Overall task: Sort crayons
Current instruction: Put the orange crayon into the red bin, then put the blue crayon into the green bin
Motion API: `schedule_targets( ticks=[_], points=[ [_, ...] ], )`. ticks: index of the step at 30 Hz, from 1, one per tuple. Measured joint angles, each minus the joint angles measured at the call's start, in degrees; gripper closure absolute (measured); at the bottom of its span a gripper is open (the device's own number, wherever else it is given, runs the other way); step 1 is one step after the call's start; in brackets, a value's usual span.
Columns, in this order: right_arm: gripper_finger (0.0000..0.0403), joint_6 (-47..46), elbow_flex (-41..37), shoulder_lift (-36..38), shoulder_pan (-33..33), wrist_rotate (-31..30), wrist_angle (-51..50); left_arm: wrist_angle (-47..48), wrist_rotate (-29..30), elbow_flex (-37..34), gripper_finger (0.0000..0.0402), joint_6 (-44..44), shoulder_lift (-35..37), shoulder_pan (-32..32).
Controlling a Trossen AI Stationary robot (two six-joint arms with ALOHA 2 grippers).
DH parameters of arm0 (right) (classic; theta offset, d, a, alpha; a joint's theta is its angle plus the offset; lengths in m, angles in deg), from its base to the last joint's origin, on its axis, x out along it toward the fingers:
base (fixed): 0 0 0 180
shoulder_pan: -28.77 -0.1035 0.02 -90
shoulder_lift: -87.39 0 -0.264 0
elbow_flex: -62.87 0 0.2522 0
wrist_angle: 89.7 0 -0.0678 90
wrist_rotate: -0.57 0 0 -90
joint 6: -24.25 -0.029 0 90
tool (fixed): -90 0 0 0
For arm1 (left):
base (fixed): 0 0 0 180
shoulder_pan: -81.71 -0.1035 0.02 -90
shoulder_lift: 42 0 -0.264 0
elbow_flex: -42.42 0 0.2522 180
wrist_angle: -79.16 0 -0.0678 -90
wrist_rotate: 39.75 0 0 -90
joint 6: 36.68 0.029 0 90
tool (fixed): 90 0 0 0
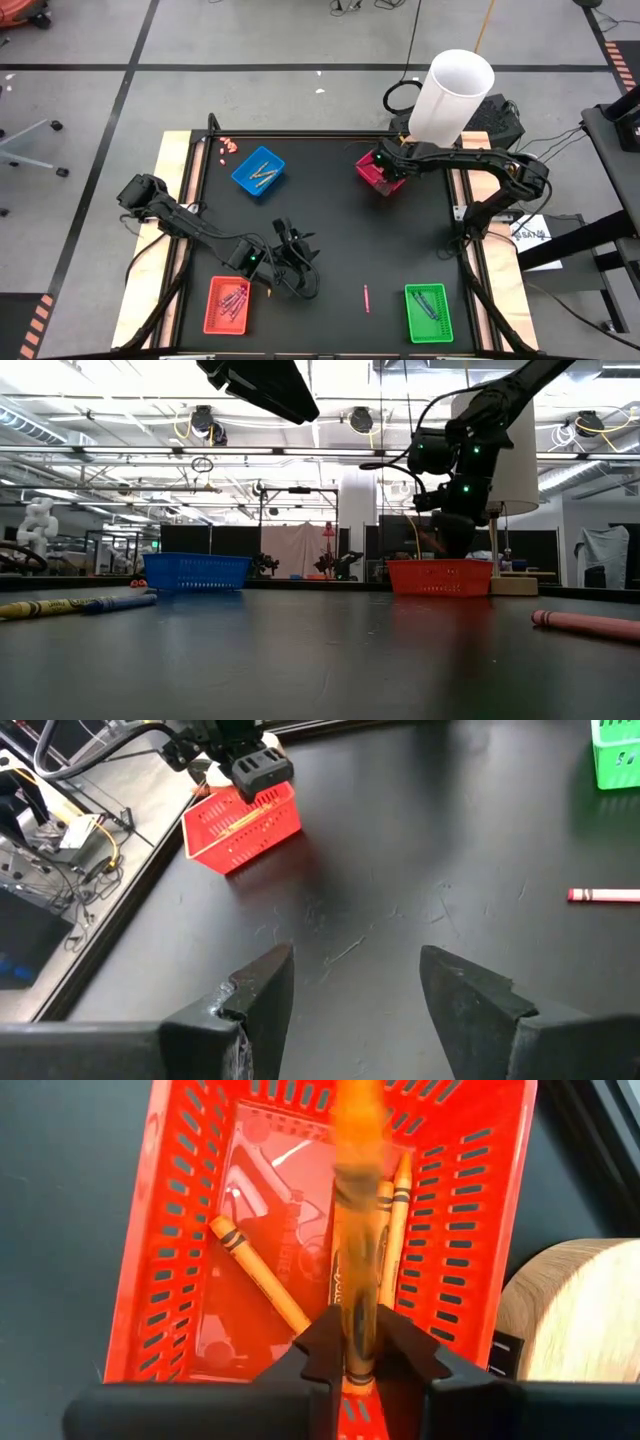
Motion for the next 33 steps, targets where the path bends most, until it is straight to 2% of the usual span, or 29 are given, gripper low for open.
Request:
schedule_targets(
  ticks=[10, 13, 17, 22, 26, 29, 33],
  points=[
    [0.0267, -0.6, 0.0, 0.7, -0.1, -0.1, -0.5, 0.0, 0.0, 0.0, 0.0188, -1.7, 0.0, 0.0],
    [0.0249, -2.1, 0.0, 3.8, -0.9, -0.1, -1.4, 0.9, -2.1, 0.0, 0.0188, -4.8, 0.0, 0.1],
    [0.0241, -4.0, 0.0, 11.6, -4.7, -0.3, -3.8, 1.7, -5.2, 0.0, 0.0188, -6.0, 0.0, 0.6],
    [0.0244, -7.6, 0.0, 21.8, -13.8, -0.5, -4.6, 6.5, -6.4, 0.0, 0.0188, -9.3, 0.0, 2.0],
    [0.0244, -8.0, -0.2, 26.0, -24.1, -3.5, -2.9, 13.0, -6.3, 0.0, 0.0188, -16.5, 0.0, 2.4],
    [0.0245, -7.0, -2.3, 26.9, -31.9, -5.2, 2.1, 16.7, -6.4, -1.2, 0.0188, -23.6, 0.0, 2.4],
    [0.0245, -3.0, -7.6, 26.3, -41.0, -6.4, 13.7, 20.3, -7.4, -2.9, 0.0188, -35.3, -0.1, 2.4]
  ],
)
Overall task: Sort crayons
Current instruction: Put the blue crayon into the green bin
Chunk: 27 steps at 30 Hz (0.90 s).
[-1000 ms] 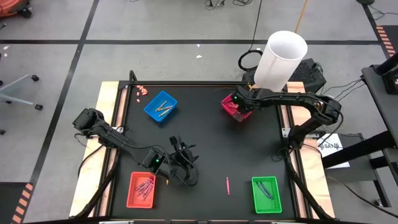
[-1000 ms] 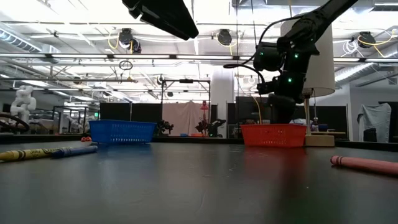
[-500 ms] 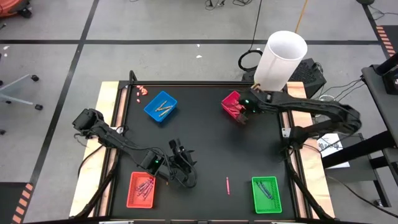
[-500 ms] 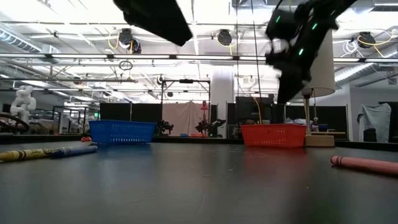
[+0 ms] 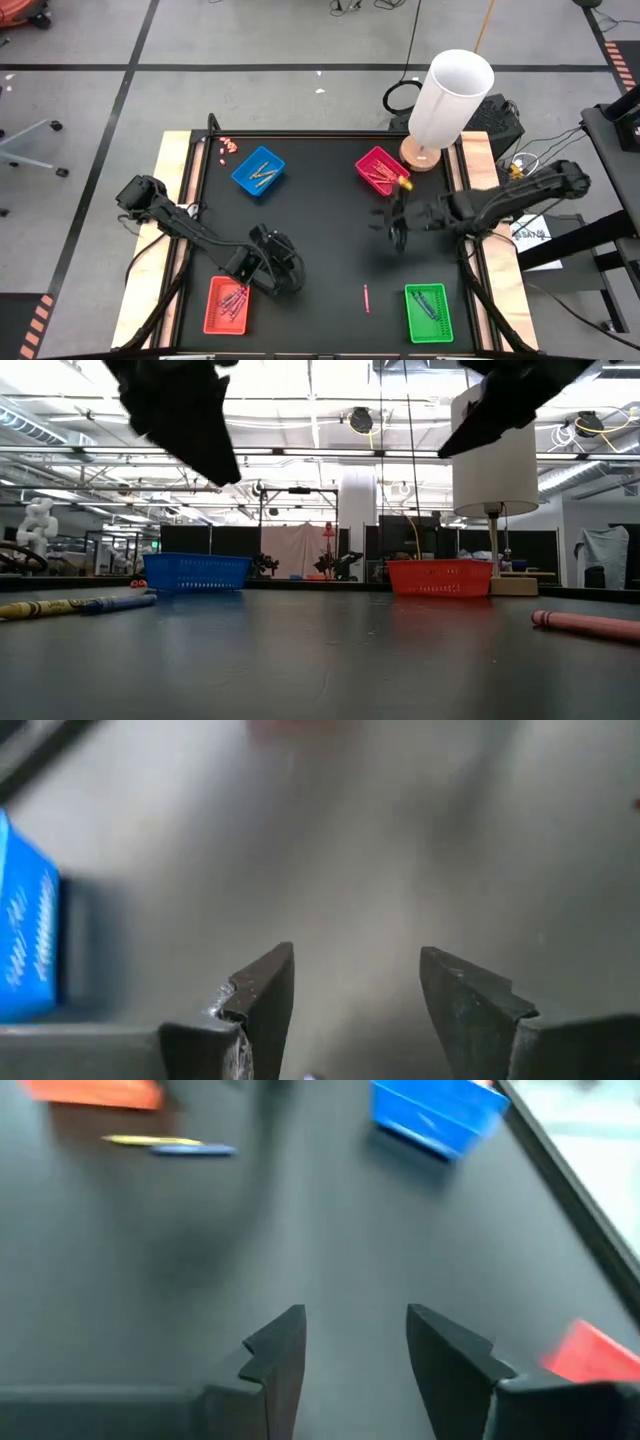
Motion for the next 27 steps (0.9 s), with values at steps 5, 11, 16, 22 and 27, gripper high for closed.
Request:
schedule_targets(
  ticks=[5, 11, 16, 22, 27],
  points=[
    [0.0245, 3.0, -5.6, -2.5, -7.8, 0.0, 12.9, 0.8, -5.0, -2.0, 0.0188, -8.5, 0.0, -0.3],
    [0.0245, 3.1, -6.8, -7.3, -13.0, -0.1, 17.9, 6.2, -7.3, -2.0, 0.0188, -15.6, 0.0, -0.3],
    [0.0245, 4.4, -6.8, -11.5, -14.3, 0.1, 21.1, 9.7, -10.3, -2.0, 0.0188, -20.9, -0.2, -0.3],
    [0.0245, 4.9, -6.8, -13.5, -14.1, 0.0, 21.9, 9.0, -15.5, -2.0, 0.0188, -23.6, -2.4, -0.2],
    [0.0245, 6.5, -6.8, -13.9, -13.9, -0.1, 24.2, 8.7, -18.0, -2.0, 0.0188, -24.5, -5.1, -1.8]
  ],
)
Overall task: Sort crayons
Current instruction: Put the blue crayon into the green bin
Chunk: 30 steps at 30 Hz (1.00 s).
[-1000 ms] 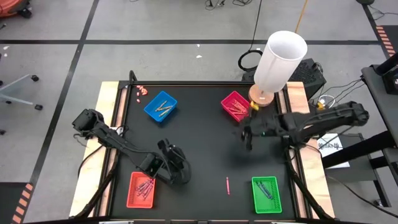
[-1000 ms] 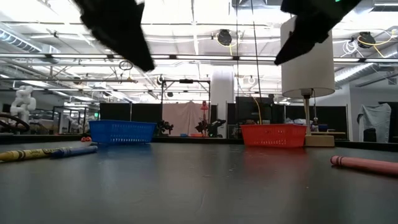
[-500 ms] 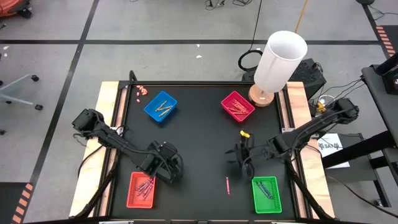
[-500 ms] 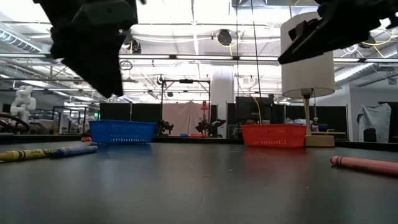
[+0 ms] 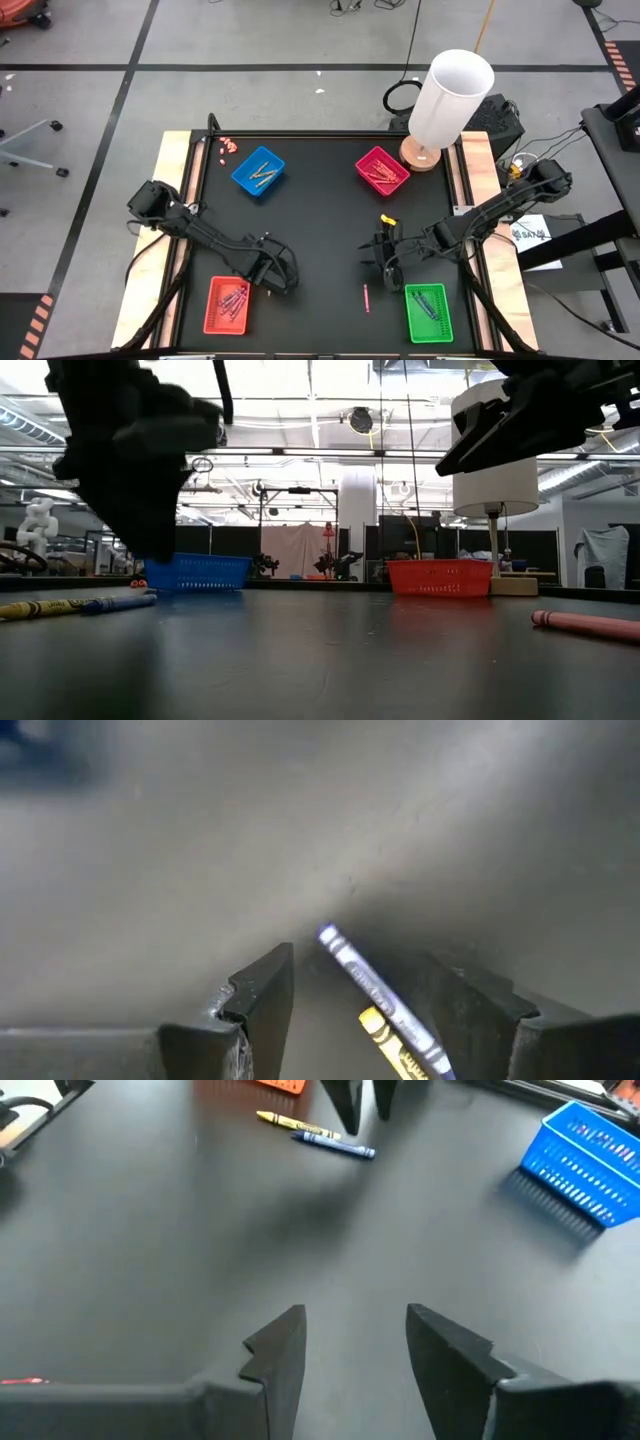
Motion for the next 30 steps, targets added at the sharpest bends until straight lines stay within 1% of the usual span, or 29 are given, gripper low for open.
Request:
schedule_targets(
  ticks=[7, 14, 21, 26, 30],
  points=[
    [0.0245, 0.5, 0.0, 0.0, 0.1, 0.0, 0.1, -2.3, -4.6, 0.0, 0.0188, -0.1, -3.3, -1.4],
    [0.0245, 0.5, 0.0, 0.0, 0.1, 0.0, 0.1, -6.3, -6.2, 0.0, 0.0188, 2.4, -5.8, -2.2],
    [0.0245, 0.5, 0.0, 0.0, 0.1, 0.0, 0.4, -9.5, -5.8, 0.3, 0.0188, 7.3, -6.3, -2.2],
    [0.0245, 0.5, 0.0, 0.0, 0.1, 0.0, 0.5, -12.4, -5.4, 1.8, 0.0188, 13.6, -6.4, -2.1],
    [0.0245, 0.7, 0.0, 0.0, 0.1, 0.0, 0.5, -11.8, -5.1, 2.8, 0.0188, 17.1, -6.4, -2.1]
  ],
)
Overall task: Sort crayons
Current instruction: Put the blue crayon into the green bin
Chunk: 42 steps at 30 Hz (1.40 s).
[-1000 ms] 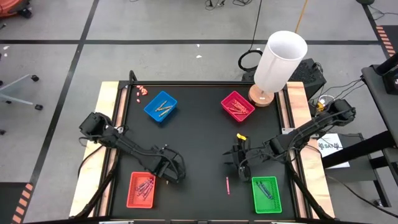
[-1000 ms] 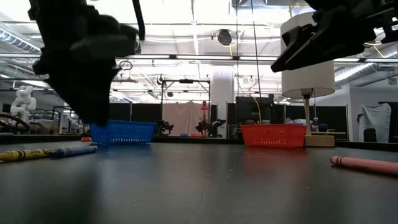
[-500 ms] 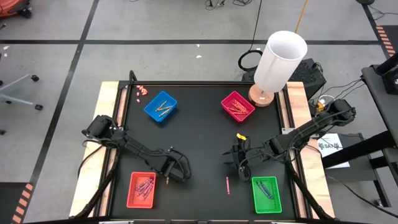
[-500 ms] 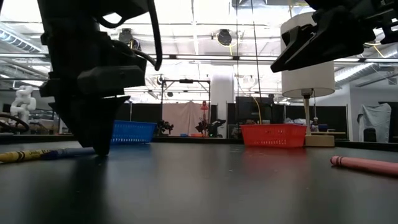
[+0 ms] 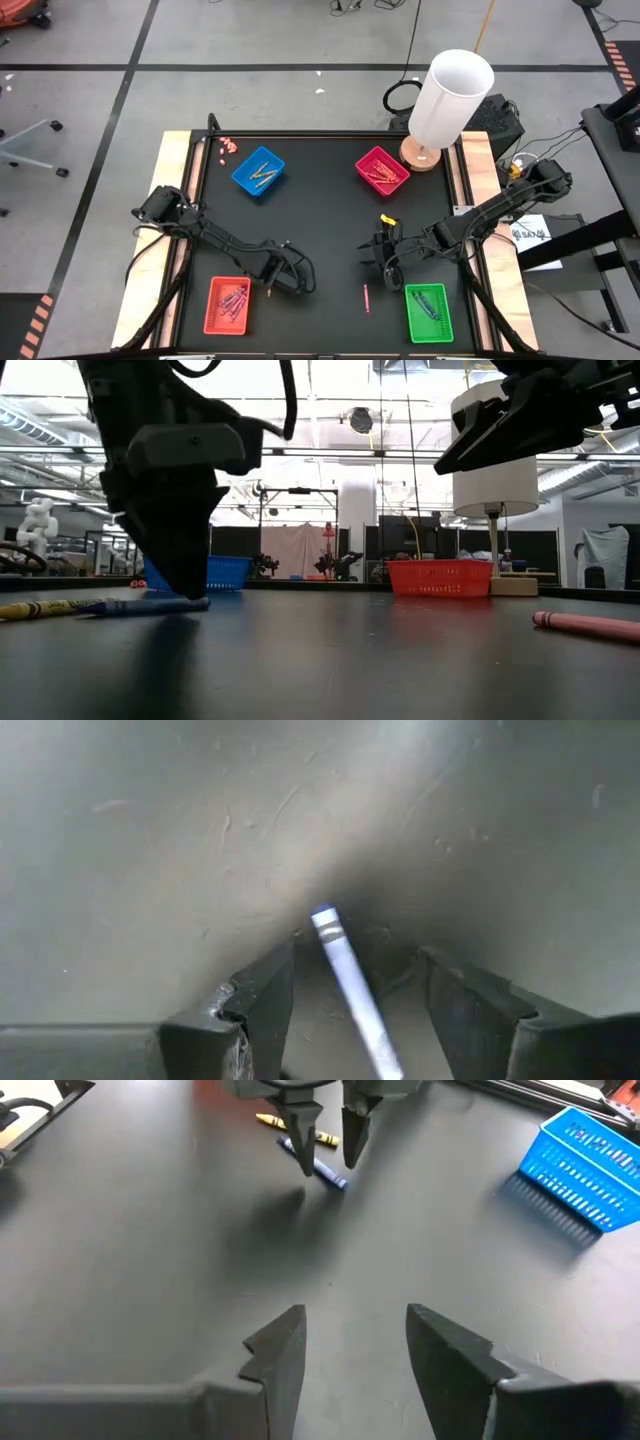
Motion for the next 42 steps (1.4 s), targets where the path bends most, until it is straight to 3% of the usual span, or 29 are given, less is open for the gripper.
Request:
schedule_targets(
  ticks=[8, 25, 42],
  points=[
    [0.0245, 0.0, 0.0, 0.0, 0.0, 0.0, 0.0, 5.6, -0.5, 1.6, 0.0188, -0.2, 0.0, 1.7],
    [0.0245, 0.3, 0.0, 0.0, 0.0, 0.0, 0.0, 0.7, -0.4, 1.1, 0.0191, -3.2, 0.0, 5.4],
    [0.0245, 0.2, 0.0, 0.0, 0.0, 0.0, 0.1, -1.0, -2.4, 1.0, 0.0317, -2.4, -1.5, 5.4]
  ],
)
